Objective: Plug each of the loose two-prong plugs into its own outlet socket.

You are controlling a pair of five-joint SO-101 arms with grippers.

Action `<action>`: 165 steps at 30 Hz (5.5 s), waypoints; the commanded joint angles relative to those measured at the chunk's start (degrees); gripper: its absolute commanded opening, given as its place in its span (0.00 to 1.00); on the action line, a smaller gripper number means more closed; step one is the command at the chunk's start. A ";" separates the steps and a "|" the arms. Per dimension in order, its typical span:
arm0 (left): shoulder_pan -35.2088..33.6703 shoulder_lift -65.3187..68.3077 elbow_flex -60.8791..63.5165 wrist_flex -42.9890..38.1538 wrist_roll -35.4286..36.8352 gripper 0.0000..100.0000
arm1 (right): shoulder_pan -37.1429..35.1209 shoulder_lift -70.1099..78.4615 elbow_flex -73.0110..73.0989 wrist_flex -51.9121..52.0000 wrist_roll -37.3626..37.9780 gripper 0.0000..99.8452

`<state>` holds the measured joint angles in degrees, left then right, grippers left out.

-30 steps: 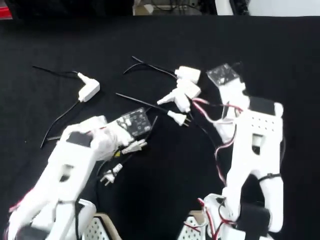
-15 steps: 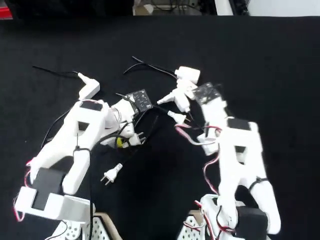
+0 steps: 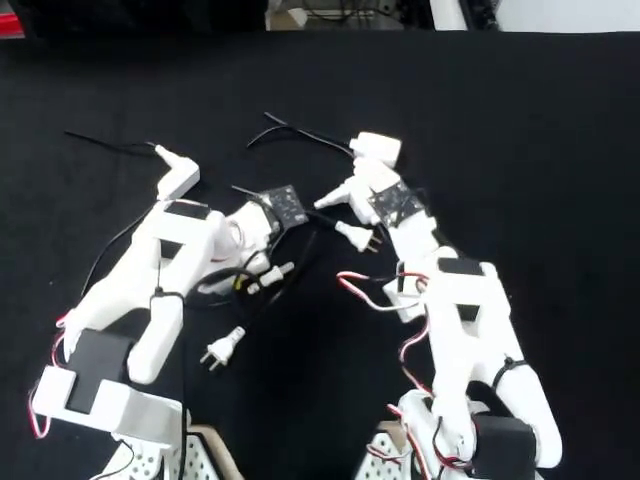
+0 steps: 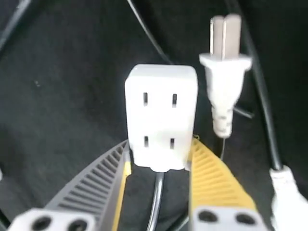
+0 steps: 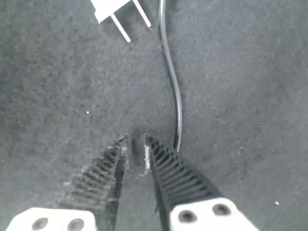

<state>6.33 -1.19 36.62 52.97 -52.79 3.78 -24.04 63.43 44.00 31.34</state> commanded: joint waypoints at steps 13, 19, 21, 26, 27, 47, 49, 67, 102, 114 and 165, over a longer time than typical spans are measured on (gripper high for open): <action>-5.58 -3.96 4.00 3.08 -0.53 0.19 | -5.27 -1.98 2.24 0.35 5.54 0.04; -7.25 -6.07 6.81 2.99 -3.52 0.20 | -5.45 -1.98 2.07 0.26 5.89 0.04; -8.13 -8.53 7.25 3.08 -2.64 0.20 | -5.45 -1.98 2.07 0.26 5.89 0.04; -8.04 -16.35 9.80 3.43 3.78 0.20 | -5.45 -1.98 2.07 0.35 5.54 0.04; -7.69 -18.37 11.03 3.43 4.92 0.20 | -5.45 -1.98 2.07 0.35 5.54 0.04; -30.90 -69.54 40.57 3.08 23.47 0.26 | -20.48 -1.71 -6.20 6.33 20.84 0.02; -32.40 -75.25 44.35 3.34 24.79 0.26 | -24.97 -1.89 -9.01 9.32 22.95 0.02; -39.78 -103.03 56.13 11.87 26.73 0.26 | -39.12 12.70 -33.80 22.95 38.86 0.24; -39.43 -103.12 59.38 9.14 25.49 0.26 | -43.43 32.75 -38.64 11.16 39.82 0.16; -39.43 -103.12 59.47 9.14 25.49 0.26 | -43.52 32.92 -40.66 9.32 37.98 0.16; -37.05 -103.12 59.91 8.79 25.58 0.26 | -36.04 -6.99 -31.60 12.66 11.08 0.01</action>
<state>-31.74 -103.78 96.13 62.20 -26.86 -30.68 -23.43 28.70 58.95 44.88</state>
